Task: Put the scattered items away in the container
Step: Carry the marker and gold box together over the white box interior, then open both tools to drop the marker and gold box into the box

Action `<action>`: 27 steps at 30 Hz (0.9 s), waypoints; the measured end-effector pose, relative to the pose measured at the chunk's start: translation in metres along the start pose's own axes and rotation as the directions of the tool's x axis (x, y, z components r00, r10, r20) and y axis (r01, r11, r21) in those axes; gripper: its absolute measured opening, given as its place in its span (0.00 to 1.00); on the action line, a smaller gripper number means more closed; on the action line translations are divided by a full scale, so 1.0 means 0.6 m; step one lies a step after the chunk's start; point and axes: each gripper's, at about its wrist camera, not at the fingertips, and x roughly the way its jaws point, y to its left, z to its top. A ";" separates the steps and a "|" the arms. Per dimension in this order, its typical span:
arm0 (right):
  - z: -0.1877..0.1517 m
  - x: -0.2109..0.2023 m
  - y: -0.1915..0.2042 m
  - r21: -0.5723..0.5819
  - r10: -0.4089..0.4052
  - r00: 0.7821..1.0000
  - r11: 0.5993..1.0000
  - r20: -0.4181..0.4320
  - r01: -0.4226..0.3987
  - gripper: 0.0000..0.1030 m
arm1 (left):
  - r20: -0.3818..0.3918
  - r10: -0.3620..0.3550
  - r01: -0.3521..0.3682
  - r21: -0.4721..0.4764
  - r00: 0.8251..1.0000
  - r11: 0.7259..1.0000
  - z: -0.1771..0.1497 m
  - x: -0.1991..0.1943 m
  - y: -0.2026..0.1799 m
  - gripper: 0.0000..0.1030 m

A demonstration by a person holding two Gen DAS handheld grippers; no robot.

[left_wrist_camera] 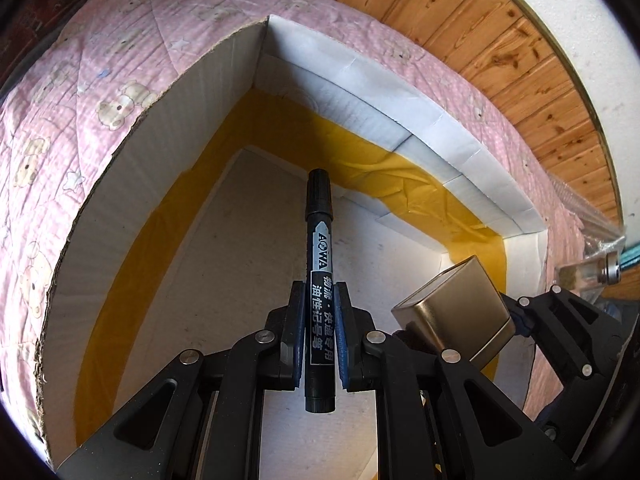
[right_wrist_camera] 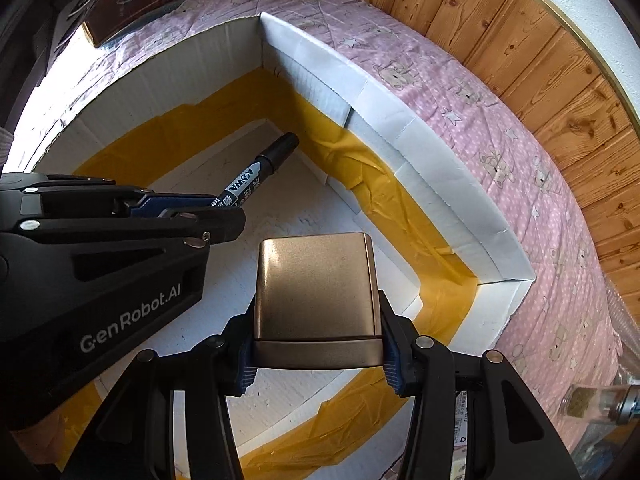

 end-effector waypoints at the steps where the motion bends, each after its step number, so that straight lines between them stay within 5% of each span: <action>1: 0.001 0.001 0.000 -0.007 -0.006 1.000 1.000 -0.007 0.006 0.49 | -0.002 0.002 -0.002 0.000 1.000 1.000 0.000 0.001 -0.001 0.14; 6: 0.017 -0.003 -0.033 0.110 0.090 0.996 0.990 -0.002 -0.090 0.49 | 0.009 0.047 -0.047 0.015 0.999 0.999 0.000 0.003 -0.003 0.13; 14: 0.023 -0.005 -0.002 -0.048 -0.009 1.000 0.999 -0.002 0.009 0.49 | 0.032 0.042 -0.043 0.045 0.999 0.998 0.004 -0.006 -0.006 0.14; 19: 0.027 0.000 -0.002 -0.016 0.132 0.991 0.991 -0.026 -0.133 0.49 | -0.036 -0.025 0.024 -0.026 0.999 0.999 0.006 0.010 0.010 0.14; 27: 0.035 0.035 -0.010 0.027 0.103 0.990 0.995 -0.092 -0.101 0.49 | -0.022 0.012 -0.012 -0.022 1.000 1.000 0.010 0.011 0.013 0.14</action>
